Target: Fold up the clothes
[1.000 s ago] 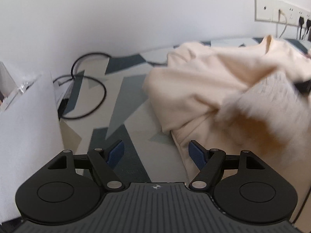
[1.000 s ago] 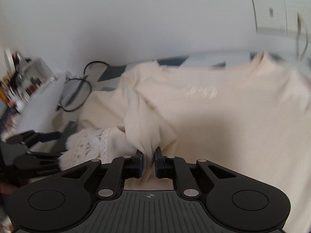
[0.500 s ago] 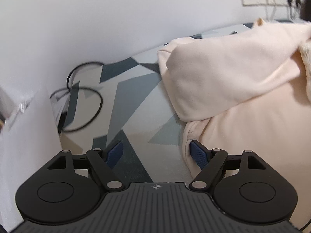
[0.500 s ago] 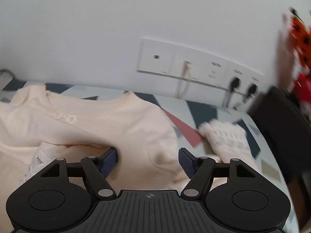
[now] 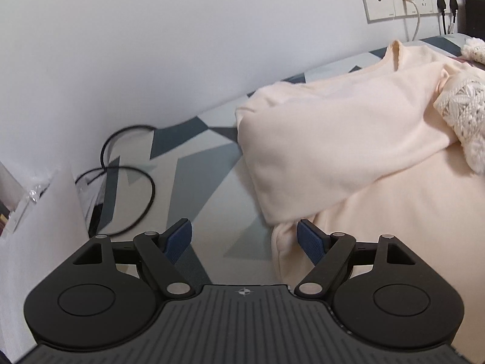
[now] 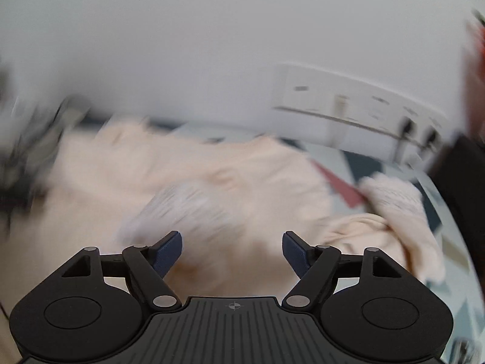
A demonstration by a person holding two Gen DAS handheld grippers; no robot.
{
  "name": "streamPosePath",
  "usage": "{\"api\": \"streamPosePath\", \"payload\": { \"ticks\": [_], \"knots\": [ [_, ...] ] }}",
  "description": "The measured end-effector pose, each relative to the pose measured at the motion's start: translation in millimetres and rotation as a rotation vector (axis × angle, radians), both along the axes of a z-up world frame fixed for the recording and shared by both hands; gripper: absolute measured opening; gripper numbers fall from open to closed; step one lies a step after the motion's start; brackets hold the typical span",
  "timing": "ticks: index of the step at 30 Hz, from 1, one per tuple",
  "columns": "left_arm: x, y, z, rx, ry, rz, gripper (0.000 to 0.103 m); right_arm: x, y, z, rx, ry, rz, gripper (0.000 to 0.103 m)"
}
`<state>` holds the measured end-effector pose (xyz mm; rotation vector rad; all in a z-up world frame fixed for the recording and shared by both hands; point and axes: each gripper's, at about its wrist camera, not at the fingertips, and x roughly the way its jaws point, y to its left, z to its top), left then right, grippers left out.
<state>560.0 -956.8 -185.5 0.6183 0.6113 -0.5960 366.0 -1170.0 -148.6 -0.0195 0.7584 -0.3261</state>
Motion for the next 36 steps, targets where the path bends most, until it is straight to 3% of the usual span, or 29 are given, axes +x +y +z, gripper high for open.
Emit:
{"api": "streamPosePath", "payload": {
  "ticks": [4, 5, 6, 7, 11, 12, 13, 14, 15, 19, 22, 24, 28, 31, 34, 36],
  "knots": [
    [3.0, -5.8, -6.1, 0.026, -0.001, -0.003, 0.079, 21.7, 20.5, -16.5, -0.178, 0.008, 0.015, 0.063],
    [3.3, -7.2, -8.9, 0.037, -0.003, 0.0, 0.079, 26.9, 18.8, -16.9, -0.193, 0.006, 0.012, 0.043],
    [3.9, -6.8, -11.1, 0.038, -0.005, 0.004, 0.079, 31.5, 14.3, -15.0, -0.19, 0.002, 0.008, 0.012],
    [4.5, -5.7, -12.0, 0.033, -0.005, 0.006, 0.079, 34.3, 7.3, -10.0, -0.178, -0.017, -0.012, 0.007],
    [6.5, -2.5, -13.2, 0.024, 0.003, 0.009, 0.079, 11.2, -48.5, 30.6, -0.112, -0.229, -0.266, 0.01],
    [7.2, -1.7, -13.7, 0.022, 0.003, 0.009, 0.079, 1.6, -69.2, 37.2, -0.073, -0.261, -0.354, 0.016],
    [7.6, -1.2, -14.1, 0.021, 0.003, 0.009, 0.08, -9.0, -91.6, 41.7, -0.02, -0.283, -0.444, 0.023],
    [7.8, -0.9, -14.4, 0.022, 0.001, 0.011, 0.081, -21.0, -115.6, 42.7, 0.061, -0.292, -0.531, 0.044],
    [7.8, -0.7, -14.6, 0.022, 0.0, 0.014, 0.081, -33.8, -138.8, 39.7, 0.168, -0.291, -0.6, 0.055],
    [7.6, -1.8, -14.4, 0.019, 0.003, 0.03, 0.082, -73.7, -189.3, 12.0, 0.494, -0.285, -0.786, 0.059],
    [6.5, -2.7, -14.7, 0.024, -0.003, 0.033, 0.082, -96.3, -192.4, -8.6, 0.643, -0.305, -0.842, 0.064],
    [7.3, -2.7, -14.4, 0.023, 0.001, 0.037, 0.083, -106.9, -187.0, -12.4, 0.623, -0.305, -0.85, 0.075],
    [9.7, -2.2, -14.5, 0.02, 0.007, 0.049, 0.085, -139.7, -186.6, -11.4, 0.579, -0.345, -0.906, 0.076],
    [7.8, -3.2, -14.8, 0.025, -0.002, 0.054, 0.085, -170.6, -185.3, -7.5, 0.626, -0.428, -0.977, 0.075],
    [6.0, -4.2, -14.5, 0.03, -0.009, 0.059, 0.085, -179.4, -176.7, -2.2, 0.636, -0.426, -0.921, 0.074],
    [5.3, -4.1, -13.8, 0.03, -0.01, 0.058, 0.085, -174.8, -164.0, -1.8, 0.632, -0.377, -0.86, 0.074]
  ]
}}
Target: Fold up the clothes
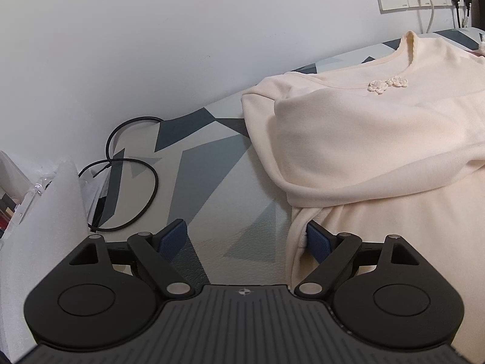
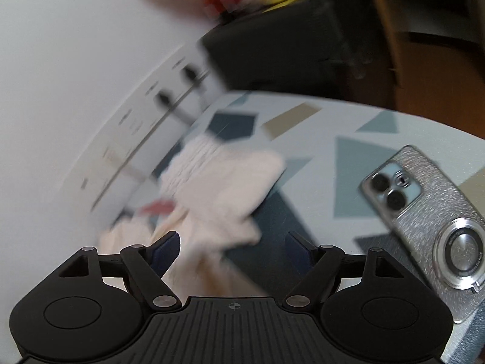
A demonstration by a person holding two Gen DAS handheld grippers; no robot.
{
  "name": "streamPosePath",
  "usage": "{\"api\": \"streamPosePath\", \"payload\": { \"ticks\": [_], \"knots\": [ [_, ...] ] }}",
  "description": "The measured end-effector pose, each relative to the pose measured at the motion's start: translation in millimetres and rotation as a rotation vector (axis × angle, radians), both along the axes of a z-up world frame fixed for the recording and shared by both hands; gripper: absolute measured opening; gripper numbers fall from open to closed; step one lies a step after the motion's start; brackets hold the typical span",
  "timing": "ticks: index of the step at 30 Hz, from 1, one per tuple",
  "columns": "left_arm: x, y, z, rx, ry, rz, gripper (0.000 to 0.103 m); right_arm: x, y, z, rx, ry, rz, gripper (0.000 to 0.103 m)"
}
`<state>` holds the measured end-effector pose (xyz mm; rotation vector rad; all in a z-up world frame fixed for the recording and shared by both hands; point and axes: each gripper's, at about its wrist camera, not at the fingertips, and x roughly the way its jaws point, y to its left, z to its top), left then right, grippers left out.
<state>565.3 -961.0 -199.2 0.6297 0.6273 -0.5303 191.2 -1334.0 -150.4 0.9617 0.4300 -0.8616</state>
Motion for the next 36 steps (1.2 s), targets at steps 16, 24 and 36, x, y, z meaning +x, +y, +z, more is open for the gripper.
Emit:
{"api": "streamPosePath", "payload": {
  "ticks": [16, 24, 36],
  "knots": [
    [-11.9, 6.5, -2.4, 0.004, -0.045, -0.03, 0.085, 31.6, 54.1, -5.8, 0.142, 0.018, -0.074, 0.07],
    [-10.1, 7.8, -4.2, -0.014, -0.042, -0.023, 0.085, 41.2, 53.7, -36.7, 0.373, -0.138, -0.088, 0.071],
    [-7.7, 12.2, -4.5, -0.037, -0.026, -0.034, 0.09, 66.0, 19.8, 26.0, 0.135, -0.332, -0.144, 0.009]
  ]
}}
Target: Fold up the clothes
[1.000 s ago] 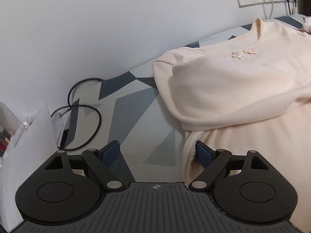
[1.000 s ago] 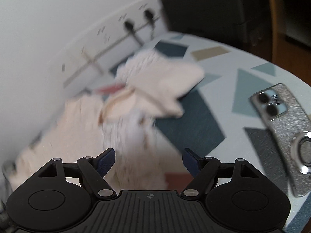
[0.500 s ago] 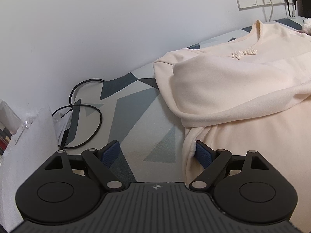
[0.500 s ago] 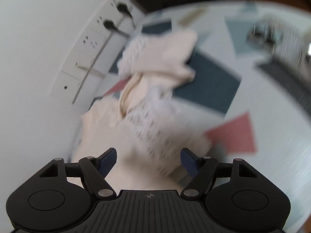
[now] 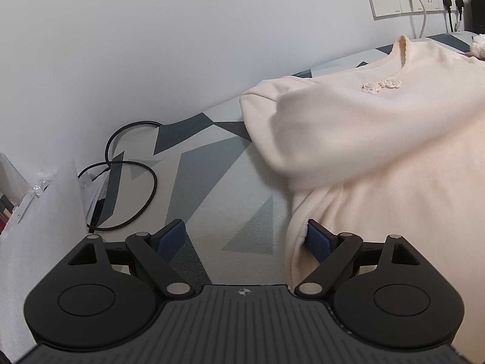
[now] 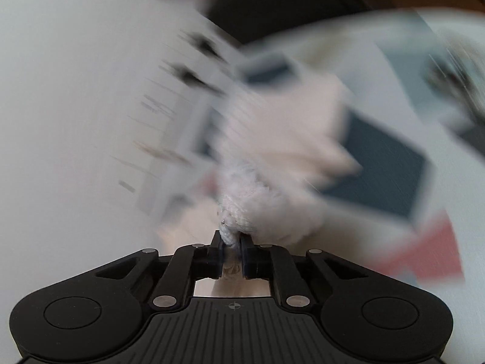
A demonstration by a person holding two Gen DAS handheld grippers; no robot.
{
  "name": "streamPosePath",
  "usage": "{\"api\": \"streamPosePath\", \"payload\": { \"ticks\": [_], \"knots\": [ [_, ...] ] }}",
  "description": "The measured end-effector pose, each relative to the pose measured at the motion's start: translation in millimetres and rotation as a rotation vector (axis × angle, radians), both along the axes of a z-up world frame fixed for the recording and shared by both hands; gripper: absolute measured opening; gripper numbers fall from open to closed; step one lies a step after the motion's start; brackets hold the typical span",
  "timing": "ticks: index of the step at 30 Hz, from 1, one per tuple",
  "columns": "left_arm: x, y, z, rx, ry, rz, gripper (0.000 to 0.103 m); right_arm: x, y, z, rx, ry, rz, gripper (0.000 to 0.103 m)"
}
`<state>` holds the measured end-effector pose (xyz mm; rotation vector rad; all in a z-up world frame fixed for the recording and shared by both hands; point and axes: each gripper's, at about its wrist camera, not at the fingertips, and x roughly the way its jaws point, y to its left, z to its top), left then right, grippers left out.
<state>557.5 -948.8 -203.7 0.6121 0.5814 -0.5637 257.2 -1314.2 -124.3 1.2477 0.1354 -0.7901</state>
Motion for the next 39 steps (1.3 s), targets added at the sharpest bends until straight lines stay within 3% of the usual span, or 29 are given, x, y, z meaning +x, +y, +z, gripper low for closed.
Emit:
{"api": "streamPosePath", "payload": {
  "ticks": [3, 6, 12, 14, 17, 19, 21, 25, 27, 30, 32, 35, 37, 38, 39],
  "knots": [
    [-2.4, -1.7, -0.3, -0.006, 0.003, -0.026, 0.093, 0.2, -18.4, 40.6, -0.129, -0.082, -0.056, 0.009],
    [-8.0, -5.3, -2.0, 0.01, -0.025, -0.036, 0.094, 4.4, -30.6, 60.5, -0.165, -0.124, -0.053, 0.009],
    [-13.7, -8.6, -3.0, 0.042, -0.069, -0.046, 0.094, 17.7, -23.1, 57.7, -0.128, -0.093, -0.031, 0.01],
    [-17.3, -12.1, -4.1, 0.066, -0.1, -0.059, 0.094, 17.4, -21.2, 53.9, -0.108, -0.091, -0.045, 0.015],
    [-17.9, -14.3, -4.6, 0.079, -0.12, -0.061, 0.094, 9.7, -28.8, 46.6, -0.102, -0.037, -0.124, 0.036],
    [-14.0, -12.4, -3.5, 0.064, -0.096, -0.047, 0.094, 2.3, -31.2, 46.3, -0.137, 0.038, -0.177, 0.039],
    [-12.7, -12.7, -3.0, 0.053, -0.081, -0.037, 0.094, 1.5, -31.8, 43.3, -0.149, 0.118, -0.13, 0.039],
    [-11.0, -14.3, -4.3, 0.046, -0.073, -0.029, 0.094, 38.3, -13.7, 23.5, -0.217, 0.285, 0.218, 0.04],
    [-9.7, -14.3, -4.2, 0.04, -0.063, -0.022, 0.094, 70.4, 17.5, 13.6, -0.353, 0.363, 0.456, 0.044],
    [-7.6, -13.4, -3.6, 0.032, -0.047, -0.016, 0.094, 118.9, 77.4, -1.7, -0.624, 0.445, 0.807, 0.061],
    [-6.9, -13.3, -3.1, 0.032, -0.043, -0.018, 0.094, 146.0, 116.9, -10.9, -0.83, 0.489, 1.004, 0.061],
    [-6.4, -12.0, -2.9, 0.025, -0.038, -0.018, 0.094, 175.6, 151.0, -23.6, -1.012, 0.529, 1.189, 0.062],
    [-5.8, -10.4, -3.3, 0.016, -0.033, -0.016, 0.094, 190.2, 159.8, -29.4, -1.05, 0.534, 1.271, 0.061],
    [-5.5, -9.9, -3.4, 0.012, -0.031, -0.014, 0.094, 197.9, 160.0, -32.2, -1.04, 0.535, 1.311, 0.057],
    [-5.3, -9.6, -3.4, 0.009, -0.028, -0.012, 0.094, 204.5, 157.8, -34.5, -1.017, 0.532, 1.355, 0.046]
  ]
}}
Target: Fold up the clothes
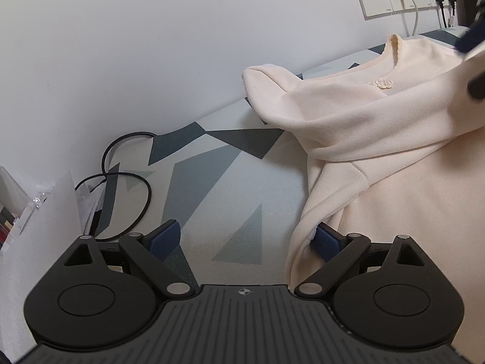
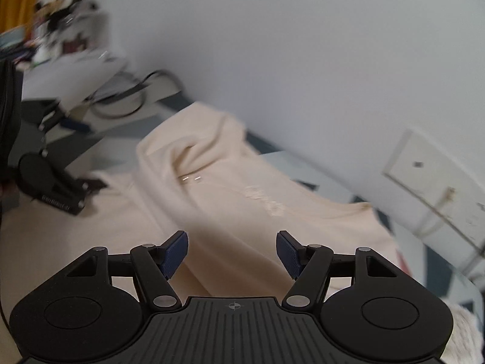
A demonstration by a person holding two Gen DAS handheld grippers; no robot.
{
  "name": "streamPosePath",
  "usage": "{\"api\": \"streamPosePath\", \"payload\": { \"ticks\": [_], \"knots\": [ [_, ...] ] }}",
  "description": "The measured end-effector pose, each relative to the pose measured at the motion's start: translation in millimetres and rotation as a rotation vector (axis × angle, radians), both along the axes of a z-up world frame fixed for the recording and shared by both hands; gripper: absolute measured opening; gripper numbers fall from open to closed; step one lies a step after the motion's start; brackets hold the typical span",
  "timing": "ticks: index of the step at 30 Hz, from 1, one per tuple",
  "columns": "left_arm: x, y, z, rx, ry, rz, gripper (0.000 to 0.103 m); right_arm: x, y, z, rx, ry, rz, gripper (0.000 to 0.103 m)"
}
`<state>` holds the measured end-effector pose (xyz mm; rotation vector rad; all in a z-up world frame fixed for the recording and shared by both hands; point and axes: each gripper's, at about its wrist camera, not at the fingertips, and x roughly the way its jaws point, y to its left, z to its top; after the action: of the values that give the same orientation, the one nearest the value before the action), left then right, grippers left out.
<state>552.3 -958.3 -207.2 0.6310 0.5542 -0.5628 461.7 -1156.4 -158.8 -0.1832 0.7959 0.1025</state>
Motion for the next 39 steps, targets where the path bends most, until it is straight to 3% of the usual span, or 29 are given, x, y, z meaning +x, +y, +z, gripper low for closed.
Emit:
{"api": "streamPosePath", "payload": {
  "ticks": [1, 2, 3, 5, 8, 10, 12, 14, 16, 17, 18, 20, 21, 24, 26, 28, 29, 30, 34, 35, 36, 38, 39],
  "knots": [
    [0.3, 0.3, 0.0, -0.003, 0.002, 0.002, 0.094, 5.7, -2.8, -2.0, 0.022, 0.031, 0.025, 0.036],
    [0.3, 0.6, -0.1, -0.006, 0.004, 0.005, 0.094, 9.2, -5.8, -1.3, 0.041, 0.042, 0.034, 0.005],
    [0.1, 1.0, -0.2, -0.009, 0.004, 0.007, 0.094, 11.4, -9.0, 0.9, 0.059, 0.04, 0.032, 0.003],
    [0.2, 1.2, -0.5, -0.014, 0.006, 0.009, 0.094, 16.5, -19.6, 7.2, 0.106, 0.015, 0.006, 0.003],
    [0.5, 1.2, -0.6, -0.018, 0.01, 0.009, 0.094, 30.8, -58.8, 19.1, 0.237, -0.085, -0.184, 0.003],
    [0.3, 0.7, -0.5, -0.019, 0.01, 0.006, 0.095, 44.0, -84.2, 17.0, 0.318, -0.099, -0.331, 0.003],
    [-0.3, 0.3, -0.4, -0.015, 0.006, 0.004, 0.095, 59.1, -102.3, 5.0, 0.393, -0.035, -0.447, 0.003],
    [-0.9, 0.1, -0.2, -0.012, 0.004, 0.004, 0.095, 71.7, -114.8, -13.4, 0.449, 0.095, -0.581, 0.004],
    [-3.4, -1.6, 1.3, 0.003, -0.011, -0.003, 0.094, 76.8, -122.9, -27.7, 0.486, 0.231, -0.71, 0.014],
    [-5.1, -2.7, 2.2, 0.012, -0.022, -0.008, 0.094, 77.4, -121.3, -27.6, 0.457, 0.249, -0.724, 0.025],
    [-8.5, -4.0, 3.3, 0.022, -0.042, -0.021, 0.094, 78.2, -115.3, -21.2, 0.394, 0.234, -0.706, 0.033],
    [-19.1, -5.9, 7.5, 0.016, -0.09, -0.075, 0.094, 81.2, -101.1, -2.8, 0.268, 0.182, -0.647, 0.04],
    [-24.2, -7.0, 9.3, 0.008, -0.108, -0.103, 0.094, 84.5, -95.9, 7.4, 0.253, 0.16, -0.618, 0.042],
    [-36.0, -12.7, 10.6, -0.011, -0.143, -0.179, 0.091, 106.4, -74.5, 31.0, 0.33, 0.124, -0.495, 0.042],
    [-39.3, -18.5, 7.1, -0.004, -0.146, -0.218, 0.071, 129.5, -51.3, 37.0, 0.361, 0.127, -0.408, 0.043],
    [-38.8, -23.4, 4.5, 0.0, -0.111, -0.248, 0.038, 154.1, -27.2, 40.9, 0.376, 0.131, -0.33, 0.044],
    [-38.1, -24.9, 3.2, -0.002, -0.094, -0.258, 0.033, 168.7, -13.8, 39.7, 0.364, 0.134, -0.299, 0.047],
    [-36.9, -25.6, 2.0, -0.007, -0.078, -0.264, 0.021, 182.9, -1.4, 37.3, 0.349, 0.138, -0.275, 0.051],
    [-37.5, -25.4, -2.2, -0.015, -0.056, -0.28, 0.012, 226.9, 37.4, 17.6, 0.265, 0.247, -0.217, 0.056],
    [-37.7, -24.8, -3.1, -0.017, -0.052, -0.281, 0.012, 230.3, 45.3, 12.0, 0.214, 0.278, -0.206, 0.054],
    [-38.0, -23.6, -4.5, -0.021, -0.046, -0.279, 0.011, 233.6, 53.2, 6.4, 0.164, 0.309, -0.194, 0.043],
    [-37.5, -21.4, -6.5, -0.026, -0.039, -0.275, 0.011, 238.8, 62.7, -0.8, 0.073, 0.345, -0.177, 0.007],
    [-36.6, -20.8, -7.7, -0.026, -0.037, -0.271, 0.011, 238.9, 53.9, 4.1, 0.075, 0.321, -0.192, 0.004]
  ]
}}
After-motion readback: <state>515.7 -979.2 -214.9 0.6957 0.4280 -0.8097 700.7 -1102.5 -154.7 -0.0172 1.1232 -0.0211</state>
